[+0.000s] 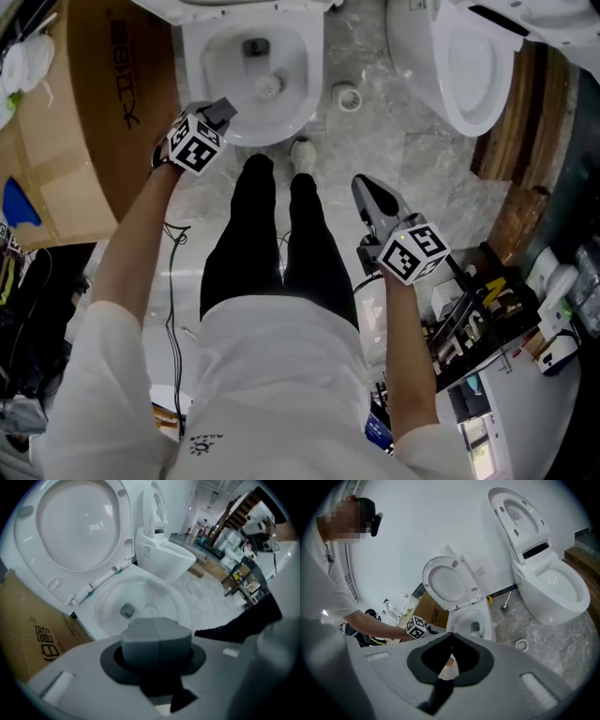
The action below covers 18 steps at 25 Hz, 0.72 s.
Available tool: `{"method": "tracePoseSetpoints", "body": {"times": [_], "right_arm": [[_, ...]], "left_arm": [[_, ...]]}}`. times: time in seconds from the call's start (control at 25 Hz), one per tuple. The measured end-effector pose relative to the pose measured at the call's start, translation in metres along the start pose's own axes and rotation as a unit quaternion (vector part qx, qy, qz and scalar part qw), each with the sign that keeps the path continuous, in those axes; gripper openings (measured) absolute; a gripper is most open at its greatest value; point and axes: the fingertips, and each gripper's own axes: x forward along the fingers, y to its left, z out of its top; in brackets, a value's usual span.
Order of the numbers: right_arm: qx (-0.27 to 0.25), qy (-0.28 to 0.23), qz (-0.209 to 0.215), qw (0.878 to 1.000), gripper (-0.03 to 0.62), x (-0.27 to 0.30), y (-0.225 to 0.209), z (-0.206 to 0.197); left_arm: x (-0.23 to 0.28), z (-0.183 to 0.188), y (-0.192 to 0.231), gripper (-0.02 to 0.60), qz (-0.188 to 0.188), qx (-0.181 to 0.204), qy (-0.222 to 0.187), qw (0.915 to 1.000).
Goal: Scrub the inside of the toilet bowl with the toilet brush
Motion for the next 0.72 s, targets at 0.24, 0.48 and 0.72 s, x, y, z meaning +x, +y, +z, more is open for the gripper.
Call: {"method": "tracePoseSetpoints", "body": {"times": [0.24,0.48,0.72], "right_arm": [[-0.004,0.004,0.004,1.000,0.000,0.009,0.007,0.003],[-0.010,0.008,0.005,1.000,0.000,0.014,0.010,0.003],[-0.010,0.007,0.006,1.000,0.000,0.017,0.012,0.004]], "left_arm": [[0.001,-0.031,0.008,0.152,0.009,-0.022,0.031,0.9992],[-0.007,-0.043,0.022,0.152,0.012,-0.032,0.037,0.9987],[-0.011,-0.049,0.032,0.152,0.020,-0.027,0.043,0.9985]]}}
